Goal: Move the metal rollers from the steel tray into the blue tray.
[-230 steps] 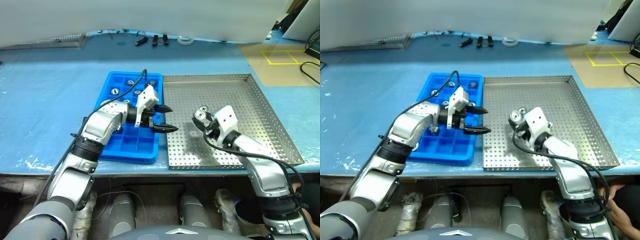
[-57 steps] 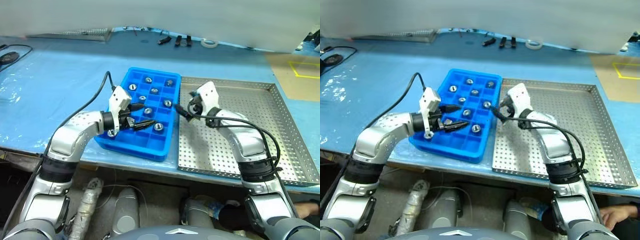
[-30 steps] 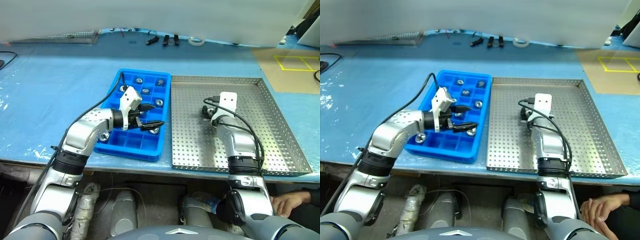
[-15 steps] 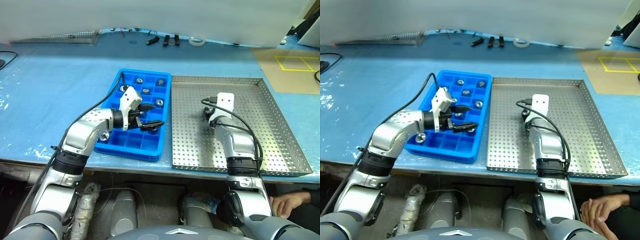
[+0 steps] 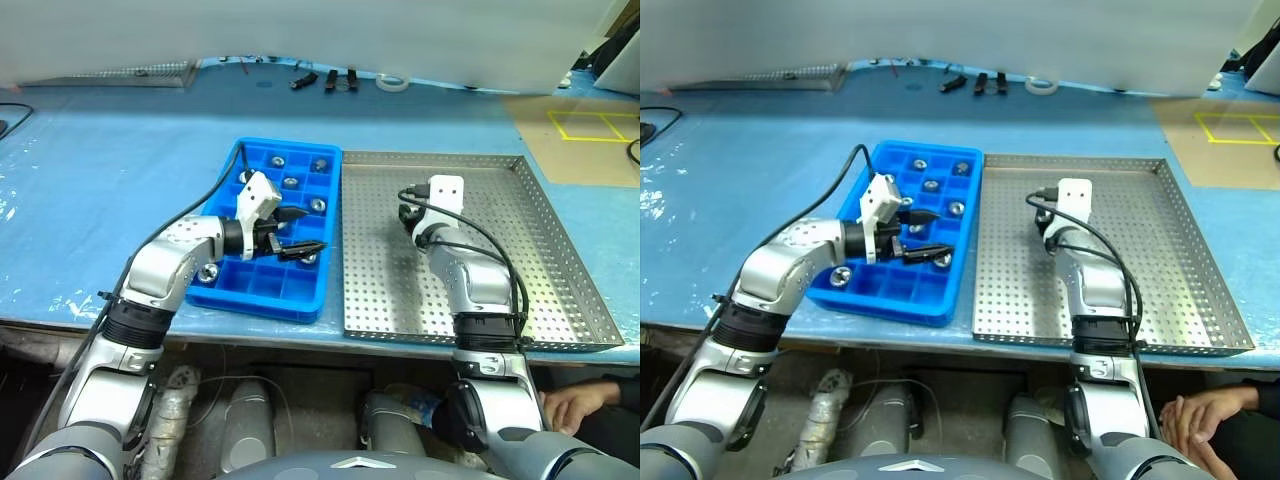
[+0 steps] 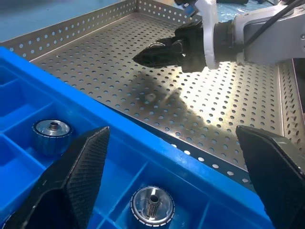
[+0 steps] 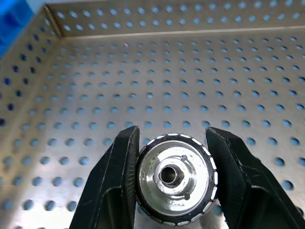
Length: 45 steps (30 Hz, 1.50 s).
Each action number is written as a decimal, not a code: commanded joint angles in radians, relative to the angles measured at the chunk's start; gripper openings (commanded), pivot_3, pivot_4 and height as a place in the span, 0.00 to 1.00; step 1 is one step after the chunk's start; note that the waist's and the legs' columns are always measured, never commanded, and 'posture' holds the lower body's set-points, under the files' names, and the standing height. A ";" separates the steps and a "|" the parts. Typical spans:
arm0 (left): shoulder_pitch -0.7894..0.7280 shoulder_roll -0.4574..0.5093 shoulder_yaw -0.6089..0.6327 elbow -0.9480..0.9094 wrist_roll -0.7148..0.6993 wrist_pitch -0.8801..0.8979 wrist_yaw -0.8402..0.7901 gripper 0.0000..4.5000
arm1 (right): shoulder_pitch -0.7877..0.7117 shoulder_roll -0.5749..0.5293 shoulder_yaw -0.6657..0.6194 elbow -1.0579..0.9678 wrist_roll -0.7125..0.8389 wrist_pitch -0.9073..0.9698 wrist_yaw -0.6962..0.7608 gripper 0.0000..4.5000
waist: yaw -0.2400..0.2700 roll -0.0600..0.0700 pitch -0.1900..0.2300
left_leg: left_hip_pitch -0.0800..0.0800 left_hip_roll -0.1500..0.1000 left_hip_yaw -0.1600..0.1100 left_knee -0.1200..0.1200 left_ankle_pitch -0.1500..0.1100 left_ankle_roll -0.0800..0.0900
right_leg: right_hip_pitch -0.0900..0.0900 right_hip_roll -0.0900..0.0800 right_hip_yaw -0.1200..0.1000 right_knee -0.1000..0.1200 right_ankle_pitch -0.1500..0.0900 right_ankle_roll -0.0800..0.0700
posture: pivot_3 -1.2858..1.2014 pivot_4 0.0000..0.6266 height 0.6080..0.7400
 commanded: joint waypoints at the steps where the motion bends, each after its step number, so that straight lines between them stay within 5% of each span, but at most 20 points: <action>1: 0.009 0.024 0.047 -0.068 -0.011 -0.018 0.009 1.00 | -0.073 -0.035 0.030 -0.053 0.033 -0.017 0.086 0.40 | 0.001 0.000 0.000 | 0.000 0.000 0.000 0.000 0.000 0.000 | 0.000 0.000 0.000 0.000 0.000 0.000 | 0.54 0.24 1.00; 8: 0.125 0.067 0.191 -0.223 -0.060 0.060 0.125 1.00 | -0.121 -0.108 0.223 -0.086 0.154 0.004 0.485 0.40 | 0.026 0.000 0.000 | 0.000 0.002 -0.001 -0.001 0.000 0.000 | 0.000 0.000 -0.003 0.000 0.000 0.000 | 0.61 0.24 1.00; 17: 0.387 0.126 0.340 -0.483 -0.145 0.182 0.246 1.00 | -0.144 -0.145 0.441 -0.095 0.169 -0.035 0.790 0.40 | 0.095 0.000 0.000 | -0.002 0.004 -0.003 -0.002 -0.001 0.001 | 0.000 0.000 -0.008 -0.001 -0.003 -0.004 | 0.68 0.24 1.00; 25: 0.526 0.105 0.379 -0.605 -0.207 0.225 0.340 1.00 | -0.144 -0.174 0.506 -0.083 0.180 0.027 0.906 0.40 | 0.174 0.000 0.000 | -0.001 0.007 -0.005 -0.002 -0.002 0.002 | 0.001 0.000 -0.007 0.001 -0.003 -0.004 | 0.71 0.24 1.00; 35: 0.508 0.115 0.339 -0.586 -0.222 0.211 0.357 1.00 | -0.120 -0.196 0.507 -0.128 0.212 0.116 0.935 0.40 | 0.217 0.000 0.000 | -0.001 0.007 -0.006 -0.002 -0.001 0.001 | 0.000 0.001 -0.002 0.001 -0.002 -0.004 | 0.70 0.24 1.00; 43: 0.423 0.149 0.302 -0.511 -0.209 0.193 0.308 1.00 | -0.113 -0.189 0.485 -0.131 0.203 0.108 0.899 1.00 | 0.215 0.000 0.000 | 0.000 0.008 -0.006 -0.002 0.000 -0.001 | 0.000 0.002 -0.001 0.001 -0.002 -0.004 | 0.67 0.24 1.00; 45: 0.398 0.155 0.291 -0.488 -0.205 0.186 0.294 1.00 | -0.116 -0.193 0.480 -0.132 0.194 0.098 0.883 1.00 | 0.214 0.000 0.000 | 0.000 0.008 -0.006 -0.002 0.000 -0.001 | 0.000 0.002 -0.001 0.001 -0.002 -0.004 | 0.66 0.24 1.00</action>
